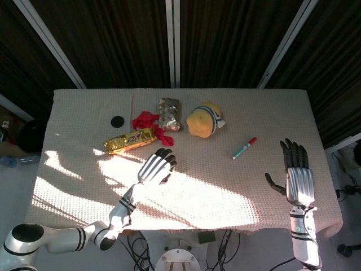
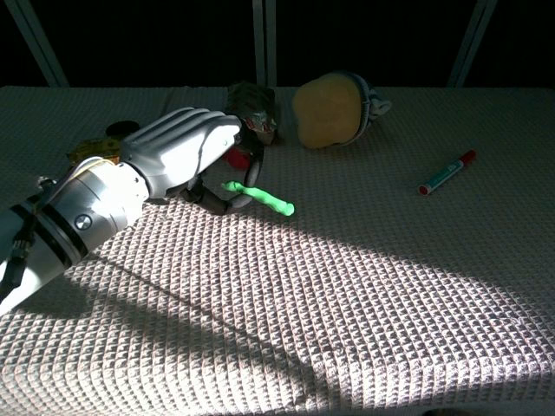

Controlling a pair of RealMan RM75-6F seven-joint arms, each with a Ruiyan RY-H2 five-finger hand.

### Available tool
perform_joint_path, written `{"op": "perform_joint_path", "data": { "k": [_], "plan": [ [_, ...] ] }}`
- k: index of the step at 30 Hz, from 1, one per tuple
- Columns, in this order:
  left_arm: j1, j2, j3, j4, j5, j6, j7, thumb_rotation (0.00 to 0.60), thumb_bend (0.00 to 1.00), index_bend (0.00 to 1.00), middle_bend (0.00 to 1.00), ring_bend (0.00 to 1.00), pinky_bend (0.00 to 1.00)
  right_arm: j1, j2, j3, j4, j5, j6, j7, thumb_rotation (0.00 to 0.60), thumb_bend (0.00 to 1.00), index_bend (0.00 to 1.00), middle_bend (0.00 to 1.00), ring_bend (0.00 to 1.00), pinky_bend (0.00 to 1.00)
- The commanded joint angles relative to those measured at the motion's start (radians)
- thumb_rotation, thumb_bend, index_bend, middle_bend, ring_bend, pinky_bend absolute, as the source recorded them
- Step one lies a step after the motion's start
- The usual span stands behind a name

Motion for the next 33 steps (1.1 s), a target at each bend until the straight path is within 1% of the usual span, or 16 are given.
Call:
{"op": "perform_joint_path", "data": {
  "k": [1,7,10,12,15,17,20,22,23,25,28,31,33],
  "plan": [
    [0.001,0.0,-0.001,-0.001,-0.001,-0.001,-0.001,0.597,0.36,0.59,0.41,0.24,0.27,0.001,0.001,-0.001,-0.003,-0.002,-0.001,-0.003,0.6,0.24,0.0,0.0,0.0,0.0],
    [0.003,0.019,-0.013,-0.024,0.004,0.015,0.007,0.598,0.36,0.59,0.41,0.24,0.27,0.006,-0.007,-0.013,0.01,-0.003,-0.02,0.01,0.6,0.24,0.0,0.0,0.0,0.0],
    [0.007,0.052,-0.034,-0.06,0.008,0.041,0.027,0.599,0.36,0.59,0.41,0.24,0.27,0.021,-0.032,-0.024,0.053,-0.018,-0.046,0.069,0.6,0.24,0.0,0.0,0.0,0.0],
    [0.01,0.082,-0.046,-0.096,0.012,0.058,0.05,0.599,0.36,0.59,0.41,0.24,0.27,0.042,-0.077,-0.029,0.125,-0.043,-0.066,0.183,0.6,0.24,0.02,0.01,0.0,0.0],
    [0.012,0.125,-0.06,-0.146,0.023,0.082,0.1,0.599,0.36,0.6,0.41,0.24,0.27,0.081,-0.157,-0.038,0.243,-0.052,-0.126,0.379,0.6,0.25,0.08,0.02,0.0,0.0],
    [0.014,0.151,-0.069,-0.184,0.025,0.094,0.137,0.598,0.36,0.6,0.41,0.24,0.27,0.112,-0.217,-0.031,0.311,-0.054,-0.16,0.502,0.6,0.23,0.1,0.03,0.0,0.0],
    [0.013,0.184,-0.08,-0.234,0.022,0.1,0.185,0.598,0.36,0.6,0.41,0.24,0.27,0.165,-0.298,-0.011,0.402,-0.048,-0.216,0.653,0.6,0.21,0.11,0.03,0.0,0.0],
    [0.012,0.2,-0.084,-0.257,0.021,0.101,0.215,0.599,0.36,0.6,0.41,0.24,0.27,0.203,-0.332,-0.003,0.437,-0.044,-0.267,0.749,0.6,0.21,0.11,0.03,0.0,0.0],
    [0.012,0.209,-0.084,-0.271,0.019,0.101,0.234,0.598,0.36,0.6,0.41,0.24,0.27,0.228,-0.351,0.003,0.451,-0.044,-0.298,0.819,0.6,0.21,0.11,0.03,0.0,0.0],
    [0.012,0.22,-0.085,-0.291,0.015,0.101,0.256,0.599,0.36,0.6,0.41,0.24,0.27,0.265,-0.377,0.011,0.465,-0.047,-0.34,0.921,0.6,0.21,0.11,0.03,0.0,0.0],
    [0.012,0.233,-0.086,-0.315,0.009,0.103,0.282,0.599,0.36,0.6,0.41,0.24,0.27,0.327,-0.403,0.017,0.484,-0.062,-0.406,1.059,0.6,0.25,0.11,0.03,0.0,0.0],
    [0.01,0.239,-0.087,-0.33,0.008,0.106,0.3,0.598,0.36,0.6,0.41,0.24,0.27,0.38,-0.43,0.022,0.514,-0.079,-0.442,1.168,0.6,0.3,0.11,0.04,0.0,0.0],
    [0.008,0.241,-0.086,-0.337,0.006,0.104,0.305,0.598,0.36,0.6,0.41,0.24,0.27,0.404,-0.452,0.031,0.531,-0.083,-0.446,1.247,0.6,0.3,0.12,0.04,0.0,0.0]
  ]
}}
